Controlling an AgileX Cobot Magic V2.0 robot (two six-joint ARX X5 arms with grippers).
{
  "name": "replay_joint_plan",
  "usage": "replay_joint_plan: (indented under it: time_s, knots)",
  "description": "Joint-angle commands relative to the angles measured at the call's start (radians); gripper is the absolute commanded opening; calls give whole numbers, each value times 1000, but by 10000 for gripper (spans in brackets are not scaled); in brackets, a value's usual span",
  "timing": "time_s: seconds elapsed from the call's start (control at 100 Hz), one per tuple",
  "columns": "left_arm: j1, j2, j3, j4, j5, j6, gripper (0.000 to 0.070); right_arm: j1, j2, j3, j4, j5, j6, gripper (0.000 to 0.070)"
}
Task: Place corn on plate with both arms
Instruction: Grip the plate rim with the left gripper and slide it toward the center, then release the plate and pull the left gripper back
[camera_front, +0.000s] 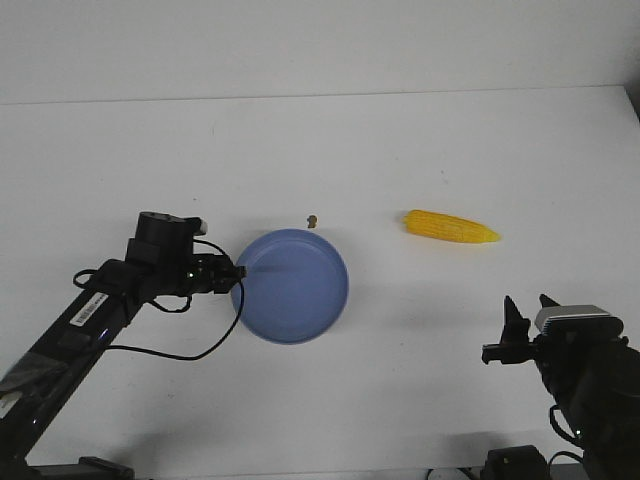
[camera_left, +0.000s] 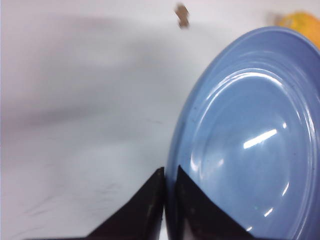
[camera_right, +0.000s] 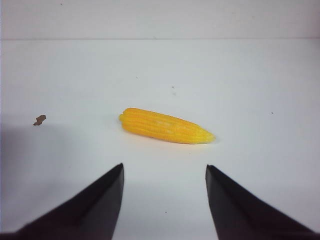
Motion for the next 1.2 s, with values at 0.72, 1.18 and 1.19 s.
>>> replay_joint_plan:
  time_s: [0.72, 1.18, 1.19]
  knots:
    - [-146, 224, 1, 96, -46, -9, 12, -2, 5, 18, 8, 0, 7, 347]
    - [-150, 276, 0, 108, -46, -9, 17, -2, 5, 18, 8, 0, 7, 347]
    - [-150, 276, 0, 108, -46, -8, 18, -2, 5, 18, 8, 0, 7, 347]
